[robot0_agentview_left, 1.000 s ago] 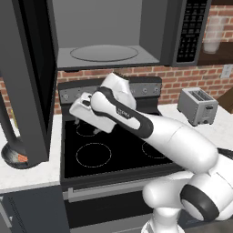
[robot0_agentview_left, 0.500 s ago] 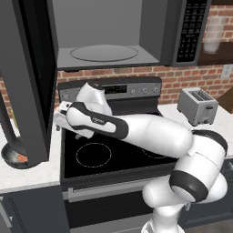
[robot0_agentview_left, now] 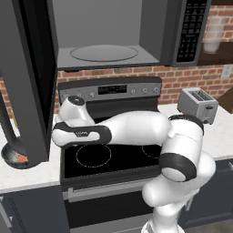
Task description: Open the microwave, place the bowl with waffle inside the microwave, then close the microwave door and turn it on.
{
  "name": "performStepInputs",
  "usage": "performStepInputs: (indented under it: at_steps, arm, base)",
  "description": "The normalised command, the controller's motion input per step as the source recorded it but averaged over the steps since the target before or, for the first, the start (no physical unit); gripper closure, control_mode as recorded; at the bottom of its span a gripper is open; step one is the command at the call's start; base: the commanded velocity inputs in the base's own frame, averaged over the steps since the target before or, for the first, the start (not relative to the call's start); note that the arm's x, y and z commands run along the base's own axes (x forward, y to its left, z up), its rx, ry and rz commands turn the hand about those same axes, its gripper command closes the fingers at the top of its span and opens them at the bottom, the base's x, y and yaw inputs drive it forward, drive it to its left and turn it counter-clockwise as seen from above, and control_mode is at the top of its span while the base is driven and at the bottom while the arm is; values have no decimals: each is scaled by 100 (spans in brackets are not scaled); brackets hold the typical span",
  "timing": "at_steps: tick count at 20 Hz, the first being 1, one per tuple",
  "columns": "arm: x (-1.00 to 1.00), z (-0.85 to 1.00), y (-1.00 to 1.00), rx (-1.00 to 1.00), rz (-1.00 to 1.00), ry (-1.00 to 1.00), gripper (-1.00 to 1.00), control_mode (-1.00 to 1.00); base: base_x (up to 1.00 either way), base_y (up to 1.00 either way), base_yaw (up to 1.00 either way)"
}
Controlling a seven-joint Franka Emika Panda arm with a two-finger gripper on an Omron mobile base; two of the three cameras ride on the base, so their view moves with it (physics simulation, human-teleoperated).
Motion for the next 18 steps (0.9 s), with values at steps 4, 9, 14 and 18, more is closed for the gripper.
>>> performStepInputs:
  at_steps: [4, 9, 14, 18]
  arm:
    - [36, -36, 34, -6, 0, -2, -100, -100]
    - [49, -30, 25, -7, 0, 0, -100, -100]
    - [45, -15, 21, -5, 0, 2, -100, -100]
    - [38, -6, 30, -8, 0, 5, -100, -100]
  base:
    - [0, 0, 0]
    - [0, 0, 0]
    - [0, 0, 0]
    - [0, 0, 0]
